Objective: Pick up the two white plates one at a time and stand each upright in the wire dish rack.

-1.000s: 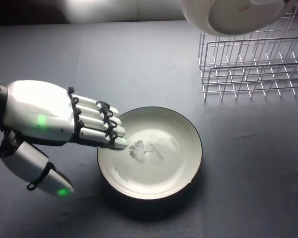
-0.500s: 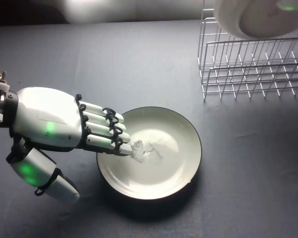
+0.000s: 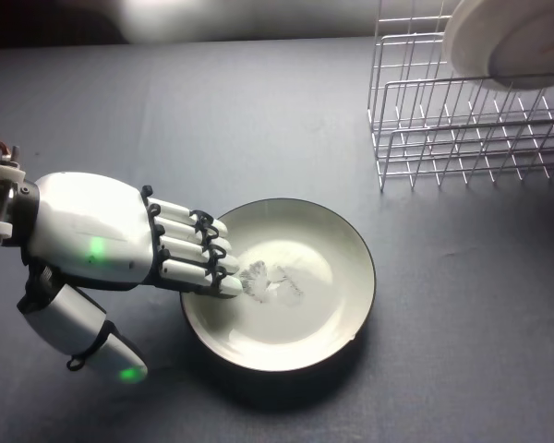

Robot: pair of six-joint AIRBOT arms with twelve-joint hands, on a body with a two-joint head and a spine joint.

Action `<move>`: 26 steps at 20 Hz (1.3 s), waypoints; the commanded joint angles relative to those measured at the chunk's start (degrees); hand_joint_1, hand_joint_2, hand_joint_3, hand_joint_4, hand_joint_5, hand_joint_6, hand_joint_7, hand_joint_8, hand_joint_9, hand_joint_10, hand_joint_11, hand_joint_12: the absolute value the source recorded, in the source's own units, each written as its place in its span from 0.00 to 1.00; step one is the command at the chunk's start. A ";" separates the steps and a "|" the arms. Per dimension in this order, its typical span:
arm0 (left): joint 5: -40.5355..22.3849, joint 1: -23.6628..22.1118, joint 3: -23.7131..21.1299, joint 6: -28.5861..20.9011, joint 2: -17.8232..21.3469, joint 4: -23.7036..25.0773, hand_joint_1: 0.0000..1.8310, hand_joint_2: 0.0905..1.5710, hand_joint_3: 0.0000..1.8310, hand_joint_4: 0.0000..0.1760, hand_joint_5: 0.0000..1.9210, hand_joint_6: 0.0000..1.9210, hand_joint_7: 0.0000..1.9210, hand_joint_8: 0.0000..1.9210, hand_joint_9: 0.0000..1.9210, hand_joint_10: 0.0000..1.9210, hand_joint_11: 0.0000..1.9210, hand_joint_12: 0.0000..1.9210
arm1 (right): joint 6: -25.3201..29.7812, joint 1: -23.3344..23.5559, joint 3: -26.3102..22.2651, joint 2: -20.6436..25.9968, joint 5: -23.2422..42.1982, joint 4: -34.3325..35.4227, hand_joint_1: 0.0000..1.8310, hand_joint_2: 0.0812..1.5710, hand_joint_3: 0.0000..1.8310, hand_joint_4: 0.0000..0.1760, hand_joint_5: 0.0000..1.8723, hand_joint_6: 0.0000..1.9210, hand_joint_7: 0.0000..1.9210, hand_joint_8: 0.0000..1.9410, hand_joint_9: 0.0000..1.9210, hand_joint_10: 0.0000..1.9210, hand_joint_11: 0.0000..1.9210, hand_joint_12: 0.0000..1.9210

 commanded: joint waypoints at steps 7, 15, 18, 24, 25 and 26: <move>-0.79 0.18 1.50 -0.09 -0.48 -3.16 0.00 0.72 0.00 0.00 0.00 0.00 0.00 0.00 0.00 0.00 0.00 0.00 | 0.19 -2.92 1.63 0.51 8.90 -6.58 0.76 0.67 0.00 0.00 0.51 0.52 0.56 0.39 0.54 0.52 0.44 0.54; -0.79 -1.38 2.95 0.00 -0.51 -3.16 0.00 0.73 0.00 0.00 0.00 0.00 0.00 0.00 0.00 0.00 0.00 0.00 | 0.21 -6.03 1.62 0.43 10.03 -14.14 0.75 0.68 0.00 0.00 0.49 0.55 0.54 0.43 0.53 0.53 0.43 0.54; -0.80 -1.47 3.35 0.01 -0.56 -3.16 0.00 0.73 0.00 0.00 0.00 0.00 0.00 0.00 0.00 0.00 0.00 0.00 | 0.21 -6.87 1.62 0.31 10.48 -15.01 0.66 0.70 0.00 0.00 0.37 0.32 0.42 0.27 0.41 0.24 0.25 0.56; -0.80 -0.92 4.25 0.02 -0.86 -3.16 0.00 0.72 0.00 0.00 0.00 0.00 0.00 0.00 0.00 0.00 0.00 0.00 | -0.22 -6.86 1.65 -0.02 10.52 -14.70 0.66 0.62 0.00 0.00 0.32 0.00 0.31 0.00 0.27 0.00 0.03 0.53; -0.80 -0.78 4.46 0.02 -0.98 -3.16 0.00 0.73 0.00 0.00 0.00 0.00 0.00 0.00 0.00 0.00 0.00 0.00 | -0.61 -6.63 1.66 -0.02 10.55 -15.01 0.63 0.63 0.00 0.00 0.27 0.00 0.26 0.00 0.23 0.00 0.00 0.53; -0.80 -0.65 4.55 0.02 -0.98 -3.16 0.00 0.73 0.00 0.00 0.00 0.00 0.00 0.00 0.00 0.00 0.00 0.00 | -0.60 -6.23 1.66 -0.09 10.55 -15.01 0.63 0.63 0.00 0.00 0.27 0.00 0.26 0.00 0.23 0.00 0.00 0.53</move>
